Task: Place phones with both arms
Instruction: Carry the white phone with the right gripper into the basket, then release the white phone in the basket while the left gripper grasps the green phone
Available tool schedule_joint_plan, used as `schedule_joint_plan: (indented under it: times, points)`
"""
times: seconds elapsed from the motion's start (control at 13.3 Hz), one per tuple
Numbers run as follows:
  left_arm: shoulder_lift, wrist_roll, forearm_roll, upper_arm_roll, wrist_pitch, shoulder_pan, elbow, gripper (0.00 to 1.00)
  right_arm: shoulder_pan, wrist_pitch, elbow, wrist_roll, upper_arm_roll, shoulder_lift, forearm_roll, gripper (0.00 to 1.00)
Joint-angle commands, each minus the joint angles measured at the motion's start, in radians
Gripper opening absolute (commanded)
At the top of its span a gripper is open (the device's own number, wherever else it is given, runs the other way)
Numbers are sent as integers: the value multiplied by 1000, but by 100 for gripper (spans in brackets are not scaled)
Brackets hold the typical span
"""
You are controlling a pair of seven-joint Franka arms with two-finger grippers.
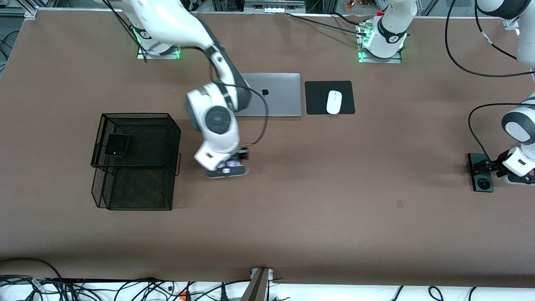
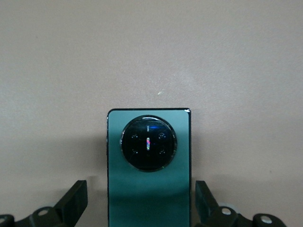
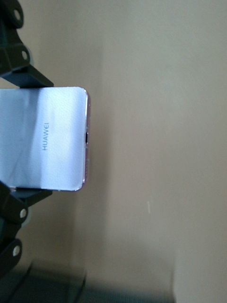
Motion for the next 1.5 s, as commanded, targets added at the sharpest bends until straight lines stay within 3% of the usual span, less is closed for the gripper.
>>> schedule_joint_plan:
  times: [0.0, 0.23, 0.38, 0.45, 0.6, 0.9, 1.05, 1.28, 1.43]
  points:
    - [15, 4, -81, -10, 28, 7, 0, 100, 3, -64, -41, -60, -128, -103, 2, 0]
    - [26, 3, -93, -10, 35, 7, 0, 100, -25, -76, -41, -216, -249, -109, 16, 0]
    - [34, 3, -93, -9, 52, 7, -8, 100, -130, -81, -39, -270, -252, -103, 30, 0]
    - [34, 3, -93, -10, 55, 5, -8, 96, -173, -76, -39, -318, -251, -94, 79, 0]
    - [43, -2, -93, -9, 64, 4, -6, 74, -247, -69, -33, -466, -251, -51, 207, 0]
    - [58, -31, -93, -9, 89, 2, -6, 19, -273, -2, -32, -488, -249, 21, 262, 0]
    - [49, -71, -90, -7, 81, -7, -2, 1, -278, 6, -38, -510, -249, 57, 326, 0]
    - [22, -97, -81, -1, -4, -31, 24, 0, -295, 13, -42, -557, -249, 100, 329, 0]
    - [12, -112, -81, 2, -63, -38, 55, 0, -301, 3, -59, -559, -248, 114, 392, 0]
